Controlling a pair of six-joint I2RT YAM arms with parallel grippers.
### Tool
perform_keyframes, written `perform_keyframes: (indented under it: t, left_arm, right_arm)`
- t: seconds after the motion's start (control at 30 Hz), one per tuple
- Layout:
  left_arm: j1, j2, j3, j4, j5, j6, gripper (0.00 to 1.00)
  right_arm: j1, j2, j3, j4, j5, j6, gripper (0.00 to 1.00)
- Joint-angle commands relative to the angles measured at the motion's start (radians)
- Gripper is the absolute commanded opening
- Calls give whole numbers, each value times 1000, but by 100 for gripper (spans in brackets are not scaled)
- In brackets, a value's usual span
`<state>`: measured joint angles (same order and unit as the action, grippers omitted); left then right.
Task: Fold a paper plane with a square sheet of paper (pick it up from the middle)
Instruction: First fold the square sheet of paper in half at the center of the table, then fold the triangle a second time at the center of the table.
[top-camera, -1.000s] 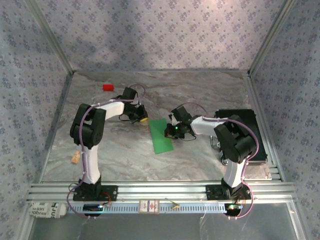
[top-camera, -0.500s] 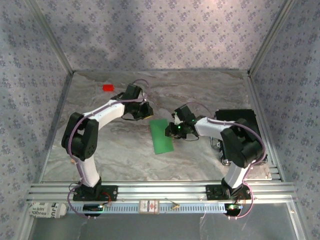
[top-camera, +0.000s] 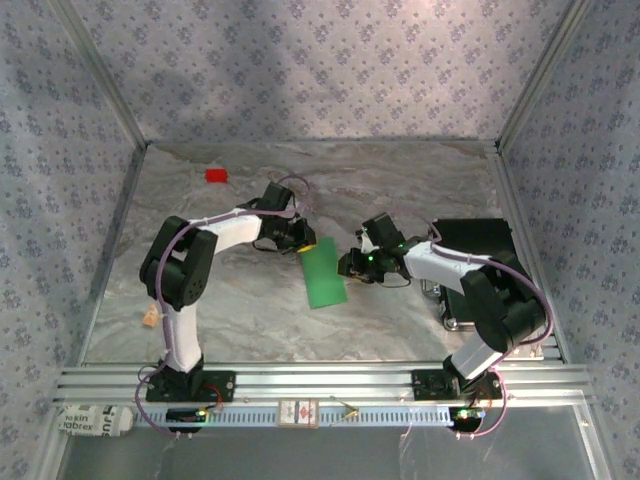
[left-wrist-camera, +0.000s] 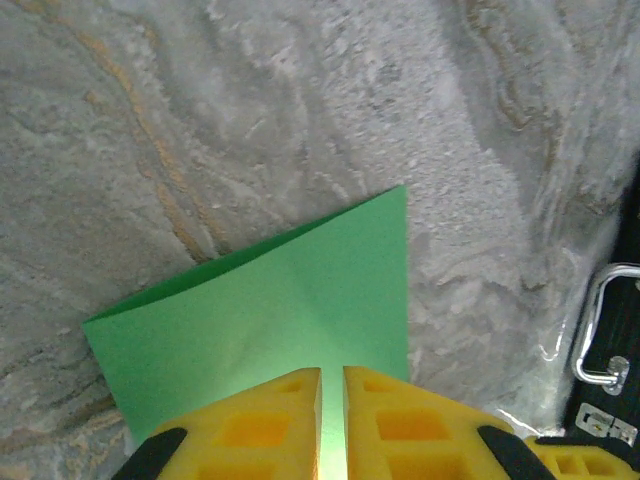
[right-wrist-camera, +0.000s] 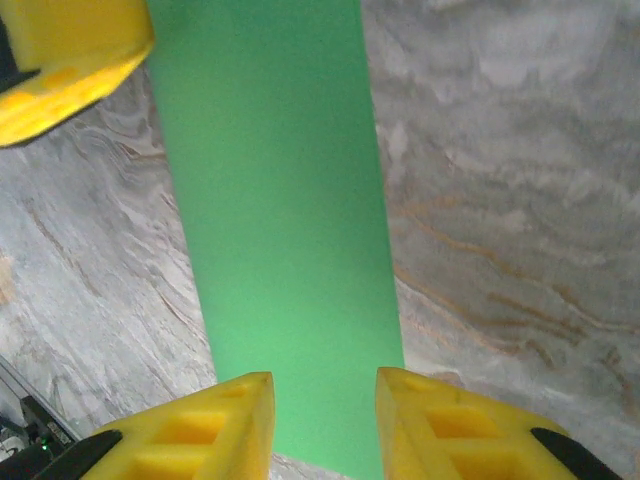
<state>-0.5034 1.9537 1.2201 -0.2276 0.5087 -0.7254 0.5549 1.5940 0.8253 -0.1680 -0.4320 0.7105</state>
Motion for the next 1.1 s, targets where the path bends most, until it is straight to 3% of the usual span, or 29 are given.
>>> perform_keyframes:
  t: [0.0, 0.5, 1.07]
  left_arm:
    - [6, 33, 22, 10, 3, 17, 14]
    - [29, 57, -110, 73, -15, 18, 13]
    - [37, 60, -105, 89, 17, 26, 13]
  right_arm:
    - [8, -6, -16, -26, -24, 25, 35]
    - [37, -10, -72, -11, -84, 64, 47]
    - [11, 59, -54, 175, -176, 122, 43]
